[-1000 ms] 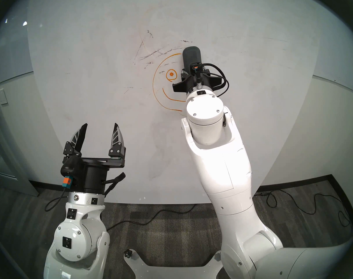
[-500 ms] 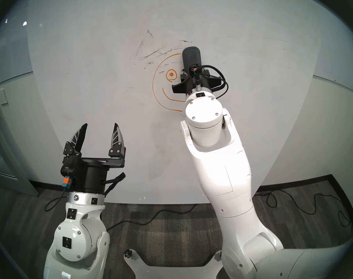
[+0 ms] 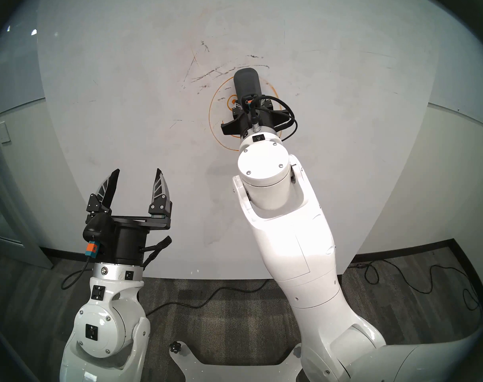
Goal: Erase all marks on the whiteboard with the eraser
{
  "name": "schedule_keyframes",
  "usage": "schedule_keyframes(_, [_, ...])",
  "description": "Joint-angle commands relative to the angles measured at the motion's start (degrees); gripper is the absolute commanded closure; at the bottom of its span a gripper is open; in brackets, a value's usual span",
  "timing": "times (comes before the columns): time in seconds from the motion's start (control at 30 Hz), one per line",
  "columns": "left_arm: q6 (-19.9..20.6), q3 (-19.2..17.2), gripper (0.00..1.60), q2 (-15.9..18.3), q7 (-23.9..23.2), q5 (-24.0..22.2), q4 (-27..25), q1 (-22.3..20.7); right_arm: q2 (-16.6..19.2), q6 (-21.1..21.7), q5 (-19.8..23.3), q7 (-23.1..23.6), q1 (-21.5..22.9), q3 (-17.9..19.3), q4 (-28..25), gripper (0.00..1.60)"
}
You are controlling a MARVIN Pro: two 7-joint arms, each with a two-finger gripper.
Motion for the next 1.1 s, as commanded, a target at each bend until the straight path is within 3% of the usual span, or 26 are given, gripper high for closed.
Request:
schedule_keyframes(0.0, [-0.1, 0.0, 0.00, 0.0, -0.1, -0.1, -1.1, 0.0, -1.6, -0.3, 0.1, 0.0, 1.7, -1.0, -0.3, 1.60])
schedule_keyframes(0.87, [-0.1, 0.0, 0.00, 0.1, -0.1, -0.1, -1.1, 0.0, -1.7, -2.4, 0.7, 0.5, 3.8, -0.6, 3.8, 1.60])
schedule_keyframes(1.07, [-0.1, 0.0, 0.00, 0.0, -0.1, -0.1, -1.1, 0.0, -2.3, -2.8, 1.0, 0.6, 2.9, -2.4, 3.7, 1.60])
